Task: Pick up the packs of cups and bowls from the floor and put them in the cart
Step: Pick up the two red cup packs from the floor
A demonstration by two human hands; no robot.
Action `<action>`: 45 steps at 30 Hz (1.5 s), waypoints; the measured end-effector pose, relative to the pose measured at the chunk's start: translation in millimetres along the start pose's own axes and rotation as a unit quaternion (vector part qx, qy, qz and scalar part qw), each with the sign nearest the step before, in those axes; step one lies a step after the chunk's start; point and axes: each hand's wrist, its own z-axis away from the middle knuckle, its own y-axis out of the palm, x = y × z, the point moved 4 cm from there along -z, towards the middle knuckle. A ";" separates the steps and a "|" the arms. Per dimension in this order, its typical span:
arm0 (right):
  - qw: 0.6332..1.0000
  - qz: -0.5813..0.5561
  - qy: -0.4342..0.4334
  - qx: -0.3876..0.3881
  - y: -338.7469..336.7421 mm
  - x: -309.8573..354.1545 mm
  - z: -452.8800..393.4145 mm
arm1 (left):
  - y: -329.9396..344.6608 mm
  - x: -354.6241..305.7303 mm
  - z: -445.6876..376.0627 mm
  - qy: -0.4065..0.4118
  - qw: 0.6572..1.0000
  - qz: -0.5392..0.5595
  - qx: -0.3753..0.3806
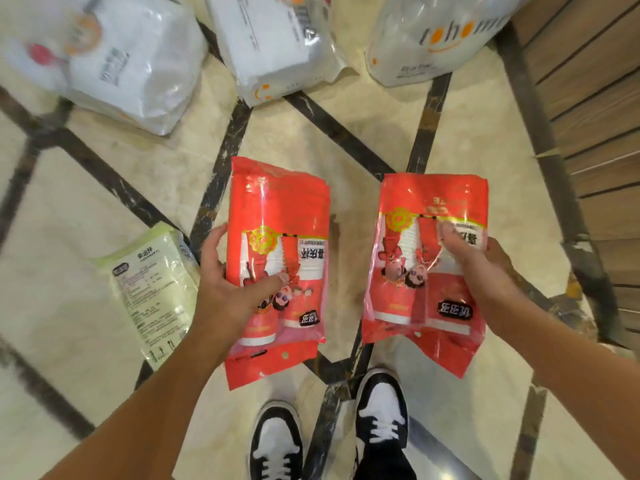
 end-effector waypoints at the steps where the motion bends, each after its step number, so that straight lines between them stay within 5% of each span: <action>1: 1.000 -0.015 -0.017 -0.005 -7.8 20.9 11.1 | -1.6 -25.6 6.7 0.019 1.000 0.023 0.003; 13: 0.980 0.009 -0.189 -0.068 -221.2 320.7 234.4 | -41.6 -422.4 204.1 0.170 0.976 0.137 0.002; 22: 0.896 -0.017 -0.344 -0.280 -419.1 459.4 561.6 | -40.2 -690.9 413.3 0.361 0.910 0.145 0.142; 28: 0.812 -0.113 -0.361 -0.444 -527.3 417.4 755.3 | -12.5 -777.8 569.2 0.405 0.838 0.191 0.311; 33: 0.746 -0.154 -0.340 -0.552 -570.4 329.5 894.6 | 21.8 -780.9 701.6 0.427 0.772 0.173 0.439; 45: 0.617 -0.240 -0.154 -0.734 -547.9 -4.7 1189.5 | 71.1 -586.5 1023.2 0.351 0.613 0.074 0.704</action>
